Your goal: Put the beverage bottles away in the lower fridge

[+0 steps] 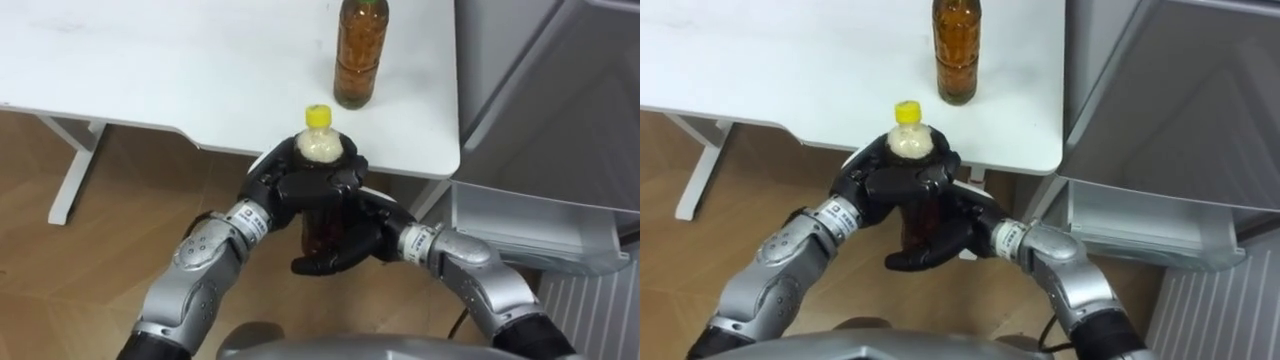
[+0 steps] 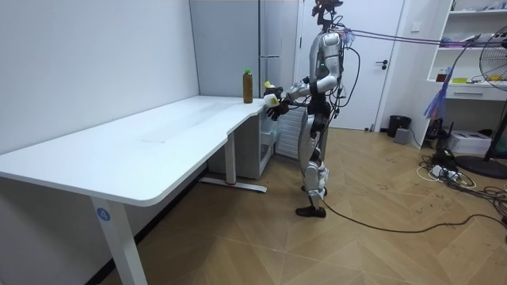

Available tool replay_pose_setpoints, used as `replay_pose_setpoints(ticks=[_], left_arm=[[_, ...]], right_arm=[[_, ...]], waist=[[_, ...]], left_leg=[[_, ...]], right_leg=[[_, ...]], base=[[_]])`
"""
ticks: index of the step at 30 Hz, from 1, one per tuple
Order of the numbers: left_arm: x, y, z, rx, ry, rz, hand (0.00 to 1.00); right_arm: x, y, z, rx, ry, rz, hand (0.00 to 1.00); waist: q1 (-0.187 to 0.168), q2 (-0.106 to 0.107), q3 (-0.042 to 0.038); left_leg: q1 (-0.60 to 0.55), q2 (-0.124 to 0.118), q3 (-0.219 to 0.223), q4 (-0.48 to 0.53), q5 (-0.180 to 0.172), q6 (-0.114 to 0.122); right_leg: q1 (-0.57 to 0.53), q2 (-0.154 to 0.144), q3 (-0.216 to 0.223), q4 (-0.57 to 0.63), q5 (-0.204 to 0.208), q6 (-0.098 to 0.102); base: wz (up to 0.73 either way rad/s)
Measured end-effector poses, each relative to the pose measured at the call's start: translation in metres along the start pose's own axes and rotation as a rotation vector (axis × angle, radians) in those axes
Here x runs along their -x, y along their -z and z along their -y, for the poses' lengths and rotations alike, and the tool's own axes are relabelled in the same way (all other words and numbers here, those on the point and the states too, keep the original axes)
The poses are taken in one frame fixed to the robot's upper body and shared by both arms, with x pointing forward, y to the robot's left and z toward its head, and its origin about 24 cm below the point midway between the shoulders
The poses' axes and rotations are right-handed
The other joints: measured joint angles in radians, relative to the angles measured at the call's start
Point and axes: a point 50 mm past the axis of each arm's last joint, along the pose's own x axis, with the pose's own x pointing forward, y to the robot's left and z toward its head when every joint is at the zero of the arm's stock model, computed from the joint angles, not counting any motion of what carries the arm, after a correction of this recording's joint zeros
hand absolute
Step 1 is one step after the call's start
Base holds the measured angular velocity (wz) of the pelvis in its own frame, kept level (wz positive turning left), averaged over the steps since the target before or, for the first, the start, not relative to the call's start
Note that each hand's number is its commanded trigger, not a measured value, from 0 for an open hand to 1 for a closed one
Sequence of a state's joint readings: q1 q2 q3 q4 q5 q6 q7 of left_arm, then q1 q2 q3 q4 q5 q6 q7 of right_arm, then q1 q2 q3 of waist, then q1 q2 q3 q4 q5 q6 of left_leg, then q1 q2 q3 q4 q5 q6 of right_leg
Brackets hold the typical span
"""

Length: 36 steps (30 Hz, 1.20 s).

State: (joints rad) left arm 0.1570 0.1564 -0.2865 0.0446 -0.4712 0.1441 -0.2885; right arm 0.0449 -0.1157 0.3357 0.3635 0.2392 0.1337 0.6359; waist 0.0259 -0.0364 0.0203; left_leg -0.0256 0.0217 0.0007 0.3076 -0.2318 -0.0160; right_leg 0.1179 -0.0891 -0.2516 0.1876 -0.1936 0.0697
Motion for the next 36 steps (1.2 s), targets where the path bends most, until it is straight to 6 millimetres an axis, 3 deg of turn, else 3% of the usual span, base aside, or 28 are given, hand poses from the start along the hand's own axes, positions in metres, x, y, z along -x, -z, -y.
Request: replay_pose_setpoints(ticks=[2, 3, 4, 5, 11, 24, 26, 27, 28, 29, 30, 36], left_arm=[[0.0, 0.001, 0.001, -0.021, 0.007, -0.008, 1.0], [0.0, 0.001, 0.001, -0.03, 0.009, -0.011, 1.0], [-0.001, 0.002, 0.002, -0.04, 0.012, -0.015, 1.0], [-0.001, 0.002, 0.003, -0.048, 0.015, -0.019, 1.0], [-0.001, 0.002, 0.003, -0.048, 0.02, -0.019, 1.0], [-0.004, 0.003, 0.012, -0.024, 0.057, -0.004, 1.0], [-0.004, 0.003, 0.013, -0.02, 0.059, -0.003, 0.86], [-0.005, 0.003, 0.013, -0.015, 0.06, -0.001, 0.74], [-0.005, 0.003, 0.013, -0.001, 0.063, 0.003, 0.54], [-0.005, 0.003, 0.014, 0.015, 0.069, 0.011, 0.05], [-0.005, 0.002, 0.015, 0.016, 0.069, 0.013, 0.0], [-0.005, 0.002, 0.015, 0.008, 0.081, 0.014, 0.0]], right_arm=[[0.001, 0.002, 0.0, -0.004, 0.002, -0.005, 0.0], [0.002, 0.003, 0.0, -0.004, 0.003, -0.008, 0.3], [0.003, 0.004, 0.0, -0.008, 0.004, -0.01, 0.51], [0.004, 0.005, 0.0, -0.012, 0.005, -0.012, 1.0], [0.004, 0.006, 0.001, -0.012, 0.009, -0.012, 1.0], [0.009, 0.003, 0.004, 0.024, 0.017, -0.012, 1.0], [0.009, 0.004, 0.004, 0.023, 0.018, -0.012, 1.0], [0.009, 0.003, 0.004, 0.023, 0.019, -0.012, 1.0], [0.009, 0.003, 0.004, 0.023, 0.02, -0.008, 1.0], [0.009, 0.002, 0.004, 0.022, 0.021, -0.002, 1.0], [0.009, 0.002, 0.004, 0.022, 0.021, -0.001, 1.0], [0.008, 0.002, 0.002, 0.023, 0.013, -0.003, 1.0]], waist=[[-0.001, 0.003, -0.0021], [-0.001, 0.004, -0.0026], [-0.002, 0.005, -0.0034], [-0.002, 0.007, -0.0042], [-0.02, 0.013, -0.0085], [-0.021, 0.013, -0.0084], [-0.021, 0.012, -0.0078], [-0.021, 0.011, -0.0076], [-0.019, 0.01, -0.0066], [-0.018, 0.008, -0.0053], [-0.018, 0.007, -0.0051], [-0.017, -0.001, -0.0015]], left_leg=[[-0.001, 0.0, 0.0, 0.001, 0.0, 0.0], [-0.001, 0.0, 0.0, 0.001, 0.0, 0.0], [-0.001, 0.0, 0.0, 0.001, 0.0, 0.0], [-0.001, 0.0, -0.001, 0.001, 0.0, 0.0], [0.002, 0.0, 0.0, 0.003, 0.0, 0.0], [0.002, 0.0, 0.002, 0.0, 0.0, 0.0], [0.002, 0.0, 0.002, 0.001, 0.0, 0.0], [0.002, 0.0, 0.002, 0.001, 0.0, 0.0], [0.002, 0.001, 0.004, 0.002, 0.0, 0.0], [0.003, 0.001, 0.005, 0.002, 0.0, 0.0], [0.003, 0.001, 0.005, 0.002, 0.0, 0.0], [0.001, 0.001, 0.007, 0.002, 0.0, 0.0]], right_leg=[[0.0, 0.0, 0.0, 0.0, 0.0, 0.0], [0.0, 0.0, 0.0, 0.0, 0.0, 0.0], [0.0, 0.0, 0.0, 0.0, 0.0, 0.0], [0.0, 0.0, 0.0, 0.0, 0.0, 0.0], [0.003, 0.0, 0.002, 0.0, 0.0, 0.0], [0.003, 0.0, 0.002, 0.0, 0.0, 0.0], [0.002, 0.0, 0.002, 0.0, 0.0, 0.0], [0.002, 0.0, 0.002, 0.0, 0.0, 0.0], [0.002, 0.0, 0.004, 0.0, 0.0, 0.0], [0.001, 0.0, 0.005, 0.001, 0.0, 0.0], [0.001, 0.0, 0.005, 0.001, 0.0, 0.0], [-0.001, 0.0, 0.004, 0.001, 0.0, 0.0]], base=[[0.0], [0.0], [0.0], [0.0], [0.0], [0.0], [0.0], [0.0], [0.0], [0.0], [0.0], [0.0]])
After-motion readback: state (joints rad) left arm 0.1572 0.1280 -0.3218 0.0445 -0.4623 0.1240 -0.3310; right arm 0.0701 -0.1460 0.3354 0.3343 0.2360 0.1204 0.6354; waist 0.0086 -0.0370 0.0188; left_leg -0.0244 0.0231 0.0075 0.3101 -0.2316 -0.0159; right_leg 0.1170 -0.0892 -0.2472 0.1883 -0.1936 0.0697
